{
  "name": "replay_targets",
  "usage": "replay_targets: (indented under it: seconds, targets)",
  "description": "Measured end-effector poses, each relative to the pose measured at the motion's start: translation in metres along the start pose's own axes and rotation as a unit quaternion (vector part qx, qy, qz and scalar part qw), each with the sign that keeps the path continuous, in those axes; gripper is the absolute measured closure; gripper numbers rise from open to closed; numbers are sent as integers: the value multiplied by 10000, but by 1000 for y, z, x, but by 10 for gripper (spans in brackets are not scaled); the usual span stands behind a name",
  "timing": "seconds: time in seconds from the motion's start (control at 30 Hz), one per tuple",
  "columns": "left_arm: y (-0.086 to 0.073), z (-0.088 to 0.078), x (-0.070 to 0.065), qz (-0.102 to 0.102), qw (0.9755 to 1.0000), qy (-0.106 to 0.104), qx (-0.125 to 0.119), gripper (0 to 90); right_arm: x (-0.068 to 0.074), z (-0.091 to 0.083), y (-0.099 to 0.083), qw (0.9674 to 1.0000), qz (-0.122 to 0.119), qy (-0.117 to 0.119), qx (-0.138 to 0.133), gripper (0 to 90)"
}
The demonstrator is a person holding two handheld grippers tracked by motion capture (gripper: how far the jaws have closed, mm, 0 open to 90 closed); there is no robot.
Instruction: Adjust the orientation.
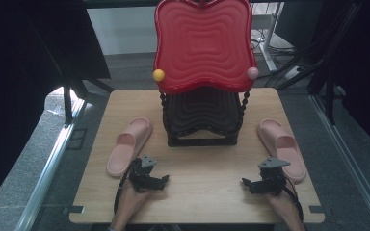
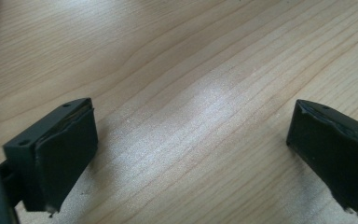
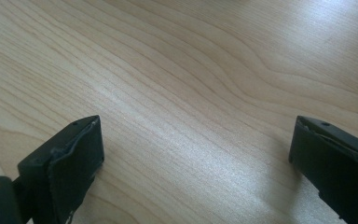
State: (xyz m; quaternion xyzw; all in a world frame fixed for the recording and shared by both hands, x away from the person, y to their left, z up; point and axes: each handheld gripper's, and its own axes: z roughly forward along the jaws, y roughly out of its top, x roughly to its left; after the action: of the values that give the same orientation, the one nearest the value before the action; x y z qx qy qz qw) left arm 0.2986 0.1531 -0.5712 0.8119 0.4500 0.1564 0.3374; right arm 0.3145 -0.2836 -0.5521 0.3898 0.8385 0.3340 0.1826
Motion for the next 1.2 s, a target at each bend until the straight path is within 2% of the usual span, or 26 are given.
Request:
replay_targets:
  seconds: [0.8,0.97,1.07,1.2]
  targets:
    - [-1,-2,1,10,10000,-3,-26,22,0,0,0,10000,24,-30,3,30]
    - [-2,-3,0,59,9999,-63,-56,43,0,0,0,10000,25,-30,3,29]
    - [-2,-6,0,90,9999,-53,-57,46,0,0,0,10000,24,-30,3,29]
    - [-1,-15,0,82,9997,-57,-209,58,0,0,0,10000,22,-32,4,29]
